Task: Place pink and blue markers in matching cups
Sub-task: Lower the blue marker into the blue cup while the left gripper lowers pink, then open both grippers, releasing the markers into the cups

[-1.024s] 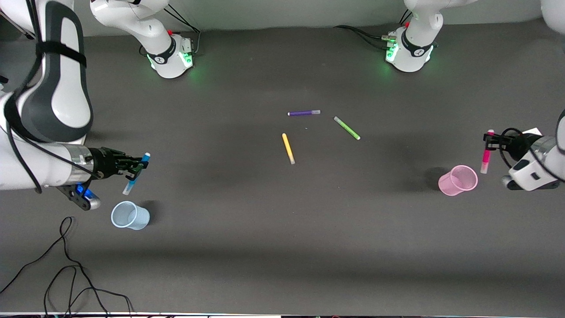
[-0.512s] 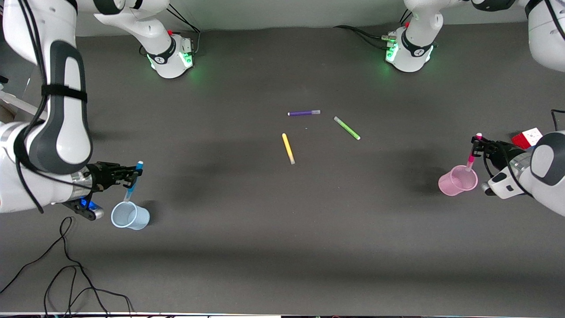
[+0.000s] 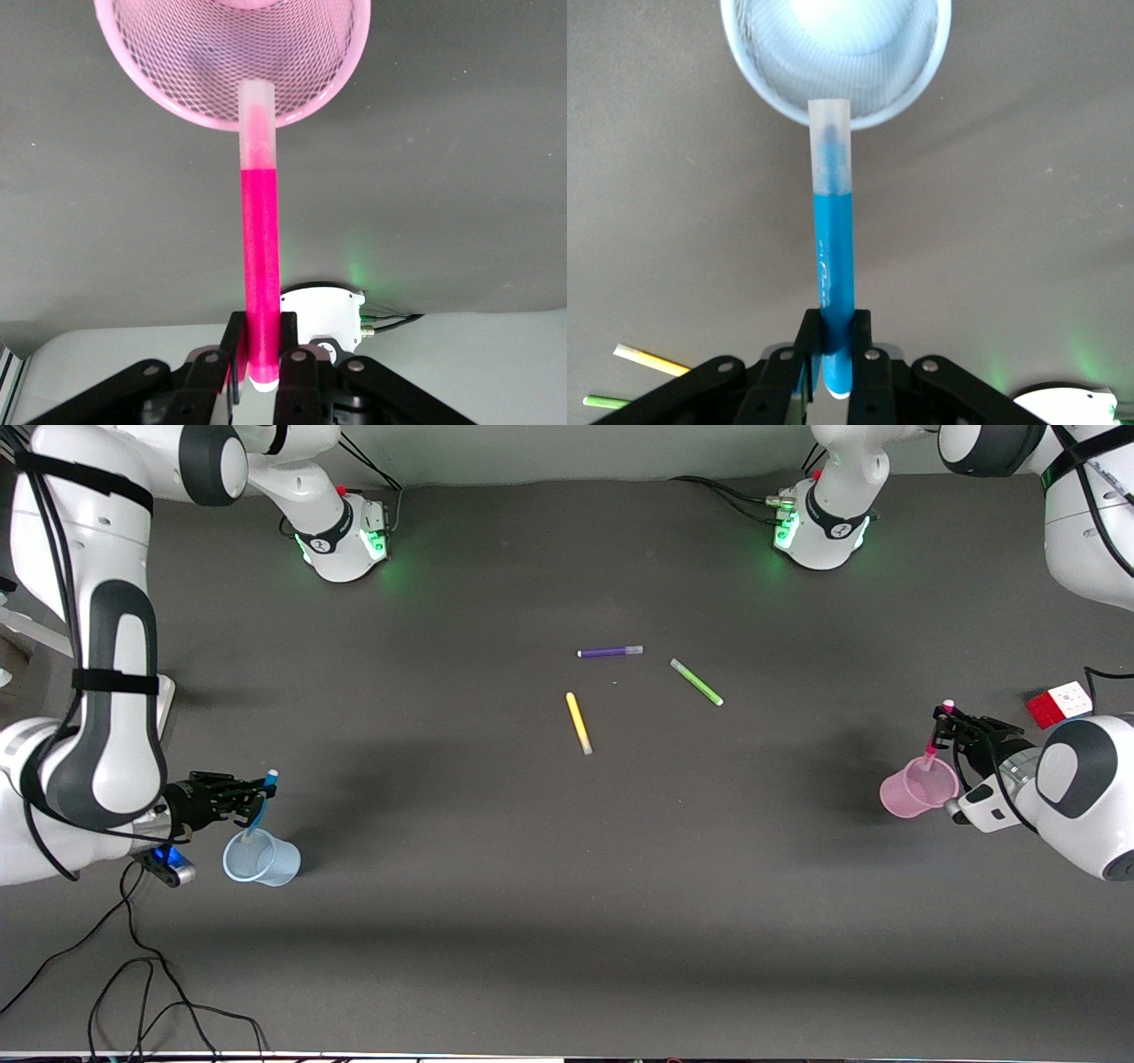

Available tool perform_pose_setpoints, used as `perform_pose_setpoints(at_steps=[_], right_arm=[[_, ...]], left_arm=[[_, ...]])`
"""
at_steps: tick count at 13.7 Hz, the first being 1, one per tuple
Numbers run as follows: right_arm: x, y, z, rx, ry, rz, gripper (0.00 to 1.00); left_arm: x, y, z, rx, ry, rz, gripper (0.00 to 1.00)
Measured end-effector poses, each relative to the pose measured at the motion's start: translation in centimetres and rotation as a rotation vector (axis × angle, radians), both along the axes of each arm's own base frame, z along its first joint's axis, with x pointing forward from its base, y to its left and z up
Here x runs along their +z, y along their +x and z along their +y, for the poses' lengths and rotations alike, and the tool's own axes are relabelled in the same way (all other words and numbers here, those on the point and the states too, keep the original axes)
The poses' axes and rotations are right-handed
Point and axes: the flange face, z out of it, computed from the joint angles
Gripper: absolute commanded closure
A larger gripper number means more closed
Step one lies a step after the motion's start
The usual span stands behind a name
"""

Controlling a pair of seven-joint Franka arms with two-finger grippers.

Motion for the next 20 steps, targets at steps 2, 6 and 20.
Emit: perform_pose_setpoints(at_steps=[2,6,20], right_arm=[[-1.1,0.6,-1.4,-0.062,0.061,-0.009,1.0],[-2.2,1.2,-5.7,-0.183,0.164,-0.04,1.0],[-4.4,1.9,-5.5,-0.211,0.212,-0.035,0.0]], left_arm=[[-0.2,0.4,0.1,0.0,0.001,-0.005,1.0],[-0.9,1.0,0.2,0.0,0.001,-0.01,1.0],[-2.0,3.1,0.4,-0.003,0.008,-0.094,0.0]])
